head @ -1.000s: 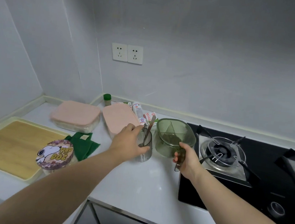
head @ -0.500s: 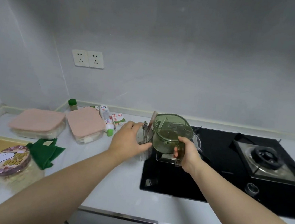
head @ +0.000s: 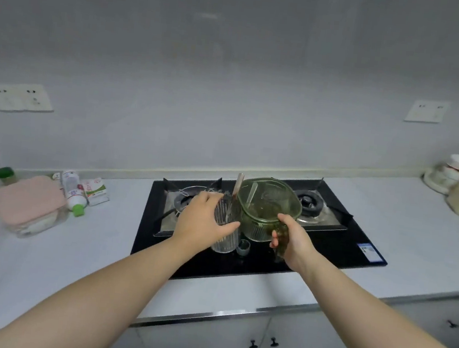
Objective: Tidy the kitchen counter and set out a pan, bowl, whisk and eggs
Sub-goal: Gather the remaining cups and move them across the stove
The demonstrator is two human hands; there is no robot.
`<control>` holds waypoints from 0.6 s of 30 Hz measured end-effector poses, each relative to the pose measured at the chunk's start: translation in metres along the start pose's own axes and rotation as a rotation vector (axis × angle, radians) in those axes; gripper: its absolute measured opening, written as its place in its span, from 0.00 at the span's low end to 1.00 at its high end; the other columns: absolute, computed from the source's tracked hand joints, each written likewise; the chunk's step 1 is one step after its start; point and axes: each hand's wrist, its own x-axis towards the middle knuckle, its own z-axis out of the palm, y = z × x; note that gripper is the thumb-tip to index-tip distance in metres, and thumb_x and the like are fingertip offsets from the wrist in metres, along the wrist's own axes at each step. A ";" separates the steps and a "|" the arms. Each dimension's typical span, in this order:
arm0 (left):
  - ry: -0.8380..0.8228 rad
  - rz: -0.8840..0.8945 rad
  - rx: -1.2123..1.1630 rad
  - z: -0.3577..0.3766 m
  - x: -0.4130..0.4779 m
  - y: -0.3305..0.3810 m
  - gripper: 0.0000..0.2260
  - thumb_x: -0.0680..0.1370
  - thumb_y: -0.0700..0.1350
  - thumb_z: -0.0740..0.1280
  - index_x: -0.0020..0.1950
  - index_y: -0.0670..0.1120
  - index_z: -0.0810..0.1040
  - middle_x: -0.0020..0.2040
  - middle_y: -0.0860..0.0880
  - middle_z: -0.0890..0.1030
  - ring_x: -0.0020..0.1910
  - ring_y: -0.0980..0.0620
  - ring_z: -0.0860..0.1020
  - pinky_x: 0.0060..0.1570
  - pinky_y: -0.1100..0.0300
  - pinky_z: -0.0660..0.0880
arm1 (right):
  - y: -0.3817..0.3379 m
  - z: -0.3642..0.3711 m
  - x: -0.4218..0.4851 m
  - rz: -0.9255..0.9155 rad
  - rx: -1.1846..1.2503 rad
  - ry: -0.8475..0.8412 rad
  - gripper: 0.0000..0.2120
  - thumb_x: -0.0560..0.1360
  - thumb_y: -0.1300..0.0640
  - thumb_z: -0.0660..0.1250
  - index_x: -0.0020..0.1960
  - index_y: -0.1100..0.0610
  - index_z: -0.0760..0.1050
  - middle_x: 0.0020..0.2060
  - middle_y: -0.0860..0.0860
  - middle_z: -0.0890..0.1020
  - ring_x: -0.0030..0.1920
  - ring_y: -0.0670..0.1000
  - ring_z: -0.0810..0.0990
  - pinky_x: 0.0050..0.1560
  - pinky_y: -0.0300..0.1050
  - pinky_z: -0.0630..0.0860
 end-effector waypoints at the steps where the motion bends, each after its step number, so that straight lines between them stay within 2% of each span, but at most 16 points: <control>1: -0.009 0.017 0.003 0.007 0.002 0.014 0.35 0.71 0.66 0.66 0.73 0.52 0.64 0.67 0.52 0.69 0.67 0.53 0.68 0.61 0.57 0.71 | -0.003 -0.015 -0.004 -0.002 0.014 0.012 0.08 0.77 0.53 0.63 0.45 0.57 0.74 0.26 0.52 0.71 0.24 0.49 0.65 0.33 0.42 0.66; 6: -0.077 0.141 0.000 0.048 0.013 0.088 0.35 0.71 0.66 0.66 0.73 0.51 0.64 0.65 0.52 0.69 0.65 0.53 0.68 0.60 0.57 0.71 | -0.019 -0.100 -0.013 -0.024 0.047 0.126 0.09 0.76 0.51 0.65 0.47 0.58 0.74 0.25 0.52 0.71 0.23 0.49 0.66 0.30 0.42 0.67; 9: -0.110 0.198 -0.034 0.070 0.022 0.125 0.34 0.71 0.65 0.66 0.73 0.51 0.64 0.64 0.52 0.70 0.65 0.53 0.67 0.60 0.58 0.69 | -0.029 -0.141 -0.017 -0.018 0.042 0.199 0.10 0.77 0.49 0.63 0.44 0.56 0.73 0.26 0.52 0.71 0.23 0.49 0.66 0.26 0.39 0.65; 13: -0.174 0.274 -0.058 0.108 0.041 0.173 0.35 0.70 0.66 0.66 0.73 0.52 0.64 0.65 0.53 0.70 0.66 0.53 0.68 0.61 0.56 0.71 | -0.041 -0.199 -0.013 -0.025 0.029 0.310 0.12 0.76 0.47 0.62 0.43 0.56 0.72 0.26 0.51 0.72 0.23 0.49 0.67 0.29 0.42 0.60; 18: -0.217 0.373 -0.076 0.154 0.075 0.228 0.35 0.70 0.66 0.66 0.73 0.52 0.64 0.66 0.52 0.69 0.66 0.52 0.68 0.61 0.56 0.70 | -0.062 -0.259 0.001 -0.049 0.046 0.422 0.13 0.76 0.47 0.61 0.45 0.56 0.73 0.27 0.51 0.73 0.24 0.49 0.67 0.29 0.41 0.60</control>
